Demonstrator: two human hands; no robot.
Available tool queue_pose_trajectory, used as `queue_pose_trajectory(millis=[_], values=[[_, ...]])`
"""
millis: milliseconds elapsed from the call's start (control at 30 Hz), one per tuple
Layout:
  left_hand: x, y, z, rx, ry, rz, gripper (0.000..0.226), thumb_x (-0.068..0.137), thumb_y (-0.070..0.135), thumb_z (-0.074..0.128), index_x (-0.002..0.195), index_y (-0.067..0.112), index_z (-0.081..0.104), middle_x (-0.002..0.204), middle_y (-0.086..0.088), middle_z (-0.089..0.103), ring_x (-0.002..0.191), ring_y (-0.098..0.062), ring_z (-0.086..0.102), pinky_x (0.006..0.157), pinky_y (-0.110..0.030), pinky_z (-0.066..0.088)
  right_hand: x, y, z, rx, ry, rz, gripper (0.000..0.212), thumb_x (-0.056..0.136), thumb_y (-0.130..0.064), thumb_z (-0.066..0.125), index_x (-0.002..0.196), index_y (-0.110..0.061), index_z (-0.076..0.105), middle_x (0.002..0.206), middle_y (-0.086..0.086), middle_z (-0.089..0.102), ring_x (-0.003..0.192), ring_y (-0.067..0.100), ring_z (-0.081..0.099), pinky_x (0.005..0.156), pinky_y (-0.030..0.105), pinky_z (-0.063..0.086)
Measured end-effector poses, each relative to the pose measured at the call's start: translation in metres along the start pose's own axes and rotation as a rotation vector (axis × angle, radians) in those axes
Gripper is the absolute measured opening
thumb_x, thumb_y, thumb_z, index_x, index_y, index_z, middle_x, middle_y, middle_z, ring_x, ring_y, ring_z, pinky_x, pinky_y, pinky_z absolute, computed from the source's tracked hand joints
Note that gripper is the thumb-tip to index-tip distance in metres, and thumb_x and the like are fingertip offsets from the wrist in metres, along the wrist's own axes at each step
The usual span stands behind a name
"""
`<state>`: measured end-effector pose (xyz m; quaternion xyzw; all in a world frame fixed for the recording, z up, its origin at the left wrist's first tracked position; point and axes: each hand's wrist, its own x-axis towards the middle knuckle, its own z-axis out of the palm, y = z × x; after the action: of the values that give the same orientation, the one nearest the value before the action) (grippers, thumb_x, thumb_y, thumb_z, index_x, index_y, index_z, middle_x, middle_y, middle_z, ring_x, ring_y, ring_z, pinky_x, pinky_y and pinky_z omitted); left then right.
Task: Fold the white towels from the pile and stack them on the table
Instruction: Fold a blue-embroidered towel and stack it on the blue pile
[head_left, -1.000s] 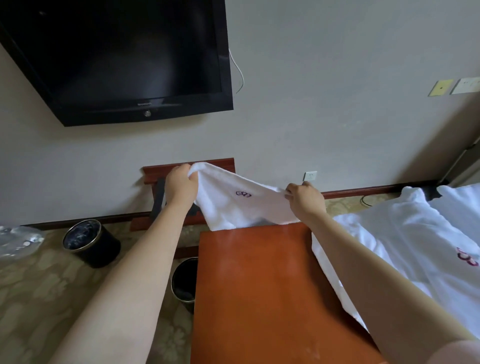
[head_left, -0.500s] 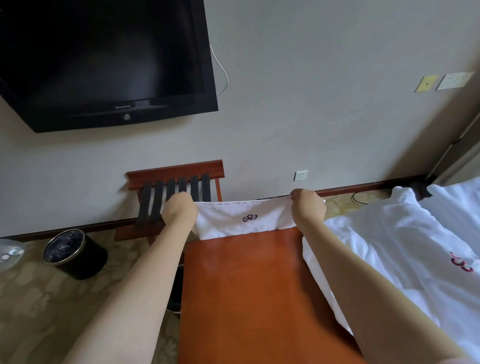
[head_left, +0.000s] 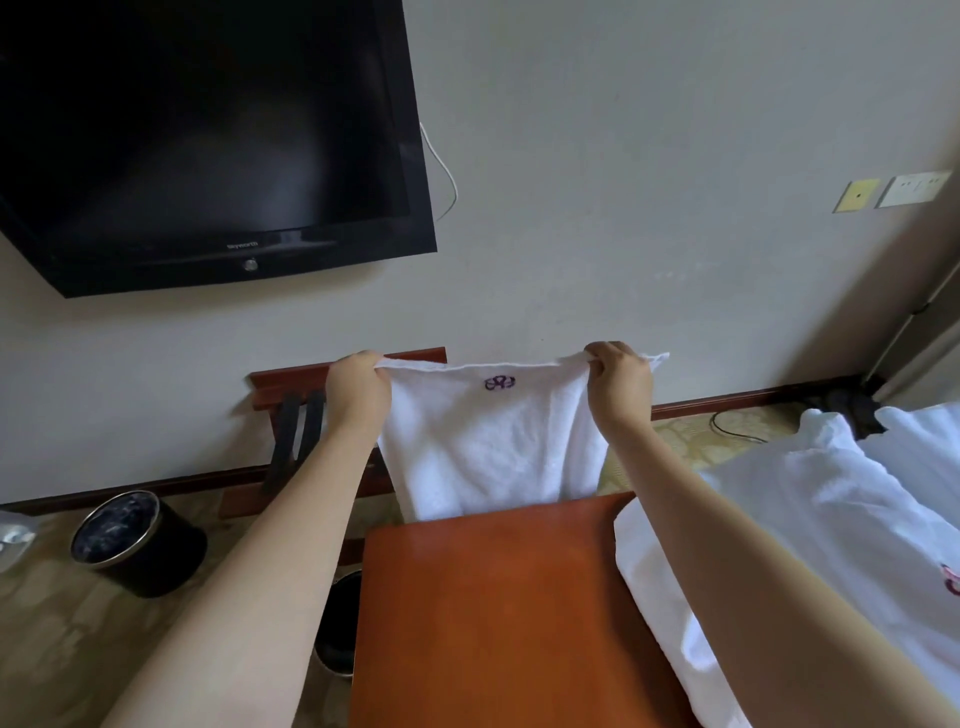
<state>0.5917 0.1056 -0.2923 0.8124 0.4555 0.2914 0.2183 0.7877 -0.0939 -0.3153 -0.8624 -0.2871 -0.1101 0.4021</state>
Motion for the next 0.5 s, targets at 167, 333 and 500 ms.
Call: queue_pose_trajectory(millis=[167,333,500], values=[[-0.031,-0.015,-0.018,0.085,-0.037,0.076,0.025,0.087,0.001,0.048,0.095,0.003,0.072,0.090,-0.016,0.068,0.090,-0.035,0.060,0.067,-0.032,0.043,-0.024,0.005,-0.022,-0.057,-0.060,-0.073,0.020,0.087,-0.001,0.054,0.097,-0.002,0.071,0.102,0.013,0.066,0.088,0.032,0.061,0.062,0.028,0.034],[-0.098,-0.033,-0.043,0.184,-0.097,0.068,0.031,0.082,0.005,0.051,0.052,0.009,0.046,0.052,-0.006,0.040,0.053,-0.026,0.041,0.045,-0.030,0.026,-0.084,0.012,-0.054,-0.128,-0.134,-0.141,0.018,0.089,-0.008,0.058,0.098,-0.002,0.072,0.106,0.012,0.067,0.090,0.034,0.062,0.065,0.033,0.042],[-0.172,-0.050,-0.057,0.275,-0.144,0.094,0.036,0.090,0.013,0.050,0.055,0.015,0.044,0.054,-0.001,0.041,0.054,-0.020,0.046,0.044,-0.026,0.030,-0.148,0.020,-0.083,-0.195,-0.219,-0.165,0.021,0.091,-0.008,0.054,0.102,0.000,0.070,0.106,0.014,0.065,0.092,0.036,0.061,0.072,0.037,0.045]])
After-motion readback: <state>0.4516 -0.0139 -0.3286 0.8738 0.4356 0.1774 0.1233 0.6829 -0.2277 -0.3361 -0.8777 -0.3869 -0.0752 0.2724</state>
